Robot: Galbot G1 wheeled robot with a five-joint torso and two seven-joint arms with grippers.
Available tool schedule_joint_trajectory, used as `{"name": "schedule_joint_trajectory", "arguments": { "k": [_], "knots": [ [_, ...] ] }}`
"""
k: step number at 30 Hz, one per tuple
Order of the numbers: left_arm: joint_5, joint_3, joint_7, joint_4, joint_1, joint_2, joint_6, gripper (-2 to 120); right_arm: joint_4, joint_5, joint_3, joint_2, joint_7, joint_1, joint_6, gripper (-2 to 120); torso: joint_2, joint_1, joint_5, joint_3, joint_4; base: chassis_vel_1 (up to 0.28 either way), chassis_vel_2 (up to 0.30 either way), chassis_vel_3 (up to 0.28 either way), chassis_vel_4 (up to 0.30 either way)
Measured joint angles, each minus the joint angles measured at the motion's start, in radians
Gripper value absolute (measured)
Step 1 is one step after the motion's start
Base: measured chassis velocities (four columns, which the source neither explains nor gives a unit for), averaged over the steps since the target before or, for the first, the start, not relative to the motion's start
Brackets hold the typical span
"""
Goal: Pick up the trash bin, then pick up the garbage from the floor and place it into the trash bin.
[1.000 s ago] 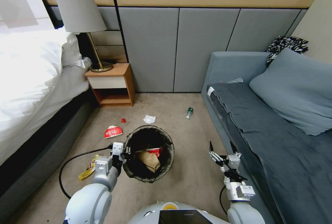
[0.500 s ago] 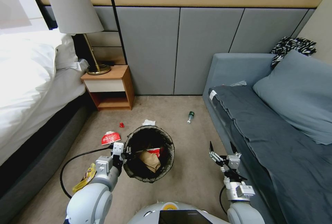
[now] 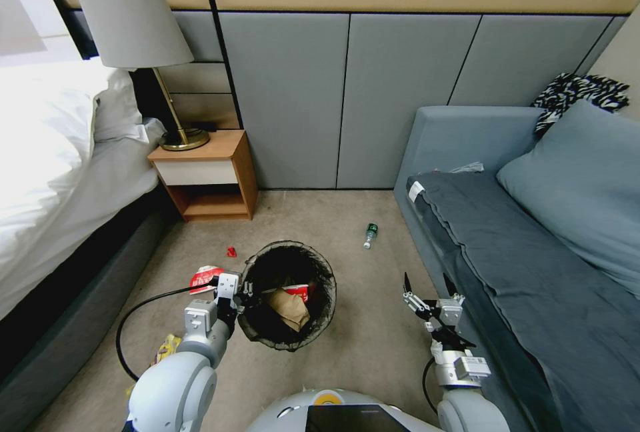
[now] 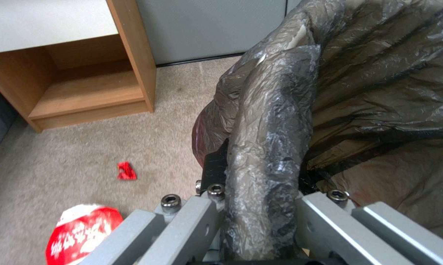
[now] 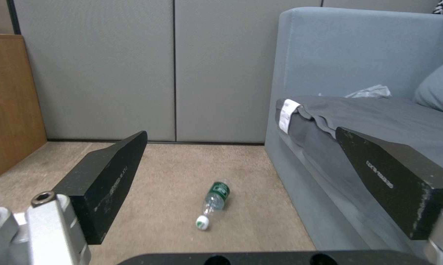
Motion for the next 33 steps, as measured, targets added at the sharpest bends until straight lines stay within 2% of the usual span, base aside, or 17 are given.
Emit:
{"name": "schedule_joint_trajectory", "arguments": {
  "k": [33],
  "knots": [
    [0.0, -0.002, -0.001, -0.011, 0.005, -0.001, -0.001, 1, -0.002, 0.001, 0.003, -0.001, 0.001, -0.003, 0.004, 100, 0.0, 0.0, 0.0, 0.0, -0.0001, -0.126, 0.12, 0.123, -0.124]
  ]
}}
